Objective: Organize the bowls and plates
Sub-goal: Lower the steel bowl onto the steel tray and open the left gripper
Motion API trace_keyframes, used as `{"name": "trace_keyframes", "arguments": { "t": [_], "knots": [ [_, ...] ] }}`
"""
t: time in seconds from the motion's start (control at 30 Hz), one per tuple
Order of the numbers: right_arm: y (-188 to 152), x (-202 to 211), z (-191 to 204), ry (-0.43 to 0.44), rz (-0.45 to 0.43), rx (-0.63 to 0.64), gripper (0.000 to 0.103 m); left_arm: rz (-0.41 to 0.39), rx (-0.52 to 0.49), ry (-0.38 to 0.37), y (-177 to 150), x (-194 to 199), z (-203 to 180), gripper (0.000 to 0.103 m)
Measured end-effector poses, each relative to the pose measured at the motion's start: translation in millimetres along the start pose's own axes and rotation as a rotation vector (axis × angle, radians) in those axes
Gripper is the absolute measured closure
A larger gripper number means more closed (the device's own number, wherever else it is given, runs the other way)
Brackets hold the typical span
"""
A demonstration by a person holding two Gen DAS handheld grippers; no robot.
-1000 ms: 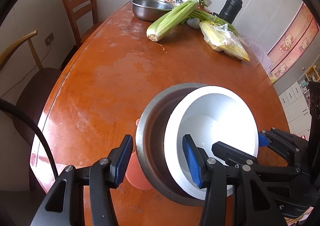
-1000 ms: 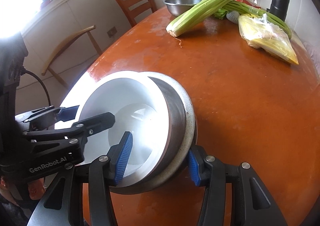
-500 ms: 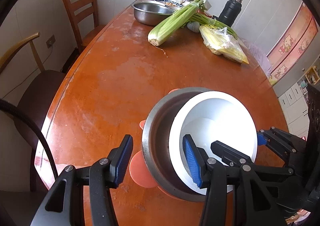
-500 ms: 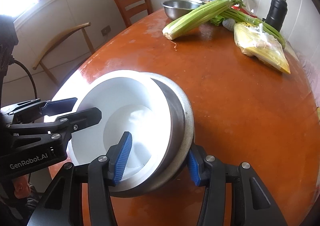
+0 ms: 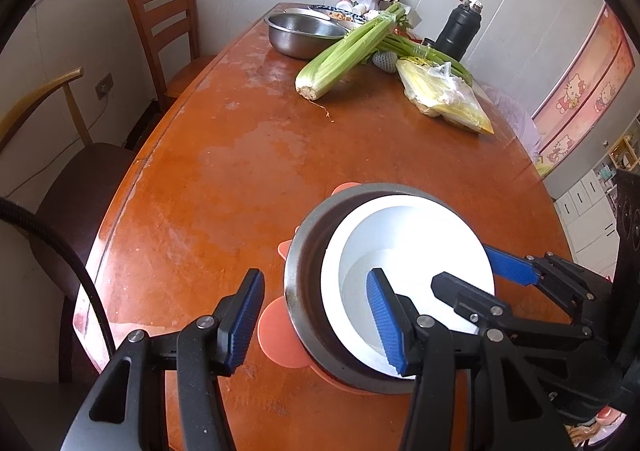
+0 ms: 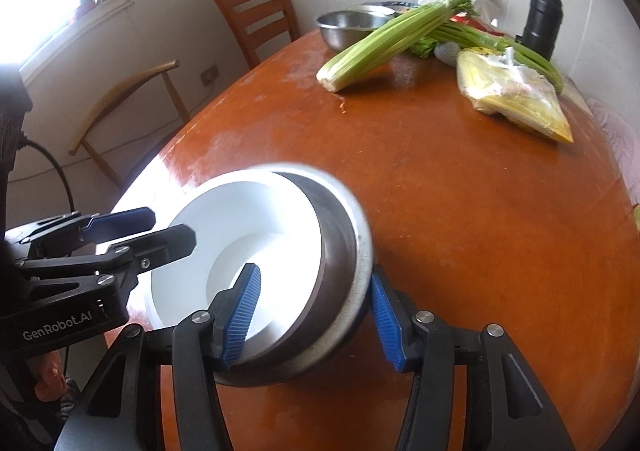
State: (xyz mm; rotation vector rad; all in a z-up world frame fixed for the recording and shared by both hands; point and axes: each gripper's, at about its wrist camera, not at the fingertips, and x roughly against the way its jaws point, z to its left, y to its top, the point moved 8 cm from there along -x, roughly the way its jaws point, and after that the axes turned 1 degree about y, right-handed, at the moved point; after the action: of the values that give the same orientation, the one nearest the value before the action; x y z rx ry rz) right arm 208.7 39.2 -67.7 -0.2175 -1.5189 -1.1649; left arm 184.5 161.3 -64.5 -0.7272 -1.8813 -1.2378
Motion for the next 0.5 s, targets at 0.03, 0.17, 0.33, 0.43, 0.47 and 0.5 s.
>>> {"name": "trace_keyframes", "arguments": {
  "t": [0.03,0.17,0.33,0.43,0.47,0.5],
  "knots": [
    [0.4,1.7,-0.8,0.006,-0.005,-0.006,0.046,-0.002,0.0,0.001,-0.3,0.9,-0.2,0.05],
    [0.9,6.7,-0.4,-0.004,-0.019,-0.001,0.045,-0.014,-0.001,0.005,-0.3,5.4,-1.1,0.05],
    [0.1,12.8,-0.1,-0.002,-0.036,-0.006,0.045,-0.033,0.001,0.014,-0.6,13.5,-1.0,0.049],
    [0.8,18.3,-1.5,0.005,-0.054,-0.017,0.045,-0.043,0.002,0.028,-1.1,18.0,-0.4,0.048],
    [1.1,20.7,-1.9,0.003,-0.063,-0.018,0.045,-0.047,0.0,0.03,-1.1,19.8,-0.7,0.048],
    [1.5,24.1,-2.0,0.006,-0.074,-0.02,0.045,-0.051,0.0,0.032,-1.4,21.8,-1.4,0.048]
  ]
}}
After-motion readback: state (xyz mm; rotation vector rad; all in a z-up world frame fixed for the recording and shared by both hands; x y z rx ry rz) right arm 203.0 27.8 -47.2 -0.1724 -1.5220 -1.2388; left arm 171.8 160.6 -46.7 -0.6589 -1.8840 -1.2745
